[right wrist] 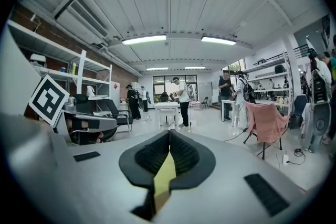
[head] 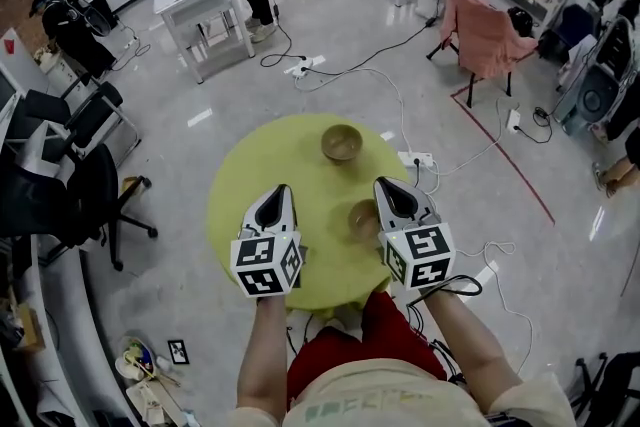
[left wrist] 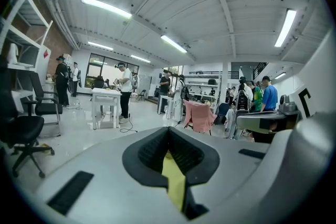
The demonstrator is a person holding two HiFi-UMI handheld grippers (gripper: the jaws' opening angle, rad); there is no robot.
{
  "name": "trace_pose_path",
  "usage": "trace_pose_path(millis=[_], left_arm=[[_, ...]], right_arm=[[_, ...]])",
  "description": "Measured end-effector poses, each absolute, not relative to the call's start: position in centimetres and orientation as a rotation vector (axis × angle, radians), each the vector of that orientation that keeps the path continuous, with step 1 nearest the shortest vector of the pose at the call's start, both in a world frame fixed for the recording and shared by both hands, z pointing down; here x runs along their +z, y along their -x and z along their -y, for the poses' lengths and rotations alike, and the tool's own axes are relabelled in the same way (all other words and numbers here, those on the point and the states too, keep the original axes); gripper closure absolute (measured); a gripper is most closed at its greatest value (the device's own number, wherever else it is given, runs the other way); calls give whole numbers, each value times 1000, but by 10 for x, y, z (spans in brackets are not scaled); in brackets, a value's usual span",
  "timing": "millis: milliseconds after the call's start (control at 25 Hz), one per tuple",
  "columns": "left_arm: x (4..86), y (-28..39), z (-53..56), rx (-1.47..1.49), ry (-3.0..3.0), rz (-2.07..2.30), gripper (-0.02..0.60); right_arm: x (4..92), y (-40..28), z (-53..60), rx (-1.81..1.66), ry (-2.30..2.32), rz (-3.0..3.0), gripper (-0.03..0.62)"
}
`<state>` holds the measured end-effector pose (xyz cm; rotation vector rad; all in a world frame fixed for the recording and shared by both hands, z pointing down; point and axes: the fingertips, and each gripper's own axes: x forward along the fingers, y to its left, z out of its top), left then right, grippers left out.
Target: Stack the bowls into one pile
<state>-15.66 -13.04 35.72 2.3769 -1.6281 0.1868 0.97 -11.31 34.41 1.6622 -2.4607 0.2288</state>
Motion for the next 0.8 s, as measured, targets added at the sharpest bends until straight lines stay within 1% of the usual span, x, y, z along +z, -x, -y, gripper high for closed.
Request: trace_pose_path(millis=[800], left_arm=[[354, 174, 56, 174, -2431, 1579, 558]], right_arm=[[346, 8, 38, 227, -1714, 2433, 559]])
